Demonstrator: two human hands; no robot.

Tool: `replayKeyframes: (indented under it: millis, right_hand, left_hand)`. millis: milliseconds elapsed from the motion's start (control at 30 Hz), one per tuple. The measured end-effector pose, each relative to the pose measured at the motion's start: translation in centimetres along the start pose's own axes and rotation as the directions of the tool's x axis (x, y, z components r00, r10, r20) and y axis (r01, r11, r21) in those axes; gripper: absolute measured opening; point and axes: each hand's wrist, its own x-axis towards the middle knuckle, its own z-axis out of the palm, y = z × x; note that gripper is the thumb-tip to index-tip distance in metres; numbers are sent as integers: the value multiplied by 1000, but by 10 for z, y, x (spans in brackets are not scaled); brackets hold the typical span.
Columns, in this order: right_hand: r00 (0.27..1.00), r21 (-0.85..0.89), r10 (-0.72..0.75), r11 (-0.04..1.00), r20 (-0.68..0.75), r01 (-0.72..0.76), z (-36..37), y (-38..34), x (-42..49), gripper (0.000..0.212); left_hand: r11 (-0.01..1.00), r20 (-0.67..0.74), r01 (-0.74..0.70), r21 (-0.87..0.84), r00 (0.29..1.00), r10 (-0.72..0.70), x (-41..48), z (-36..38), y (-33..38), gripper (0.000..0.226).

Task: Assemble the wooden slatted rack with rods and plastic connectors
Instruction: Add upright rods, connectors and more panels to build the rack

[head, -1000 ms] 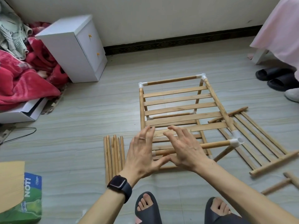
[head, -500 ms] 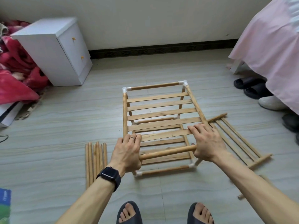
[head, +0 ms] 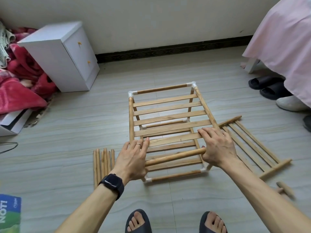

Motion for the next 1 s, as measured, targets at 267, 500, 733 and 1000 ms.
replayKeyframes:
  millis: [267, 500, 733, 1000]
  right_hand:
    - [993, -11, -117, 993, 1, 117, 14, -52, -8, 99]
    - [984, 110, -165, 979, -65, 172, 16, -98, 8, 72]
    - [965, 100, -250, 961, -80, 258, 15, -71, 14, 65]
    - [958, -2, -275, 961, 81, 276, -2, -33, 7, 92]
  left_hand:
    - [998, -12, 66, -4, 998, -66, 7, 1, 13, 80]
    - [993, -37, 115, -5, 993, -115, 6, -2, 26, 70]
    - [986, -53, 154, -68, 986, -158, 5, -15, 49, 48]
    - [991, -30, 117, -62, 992, -119, -7, -10, 10, 65]
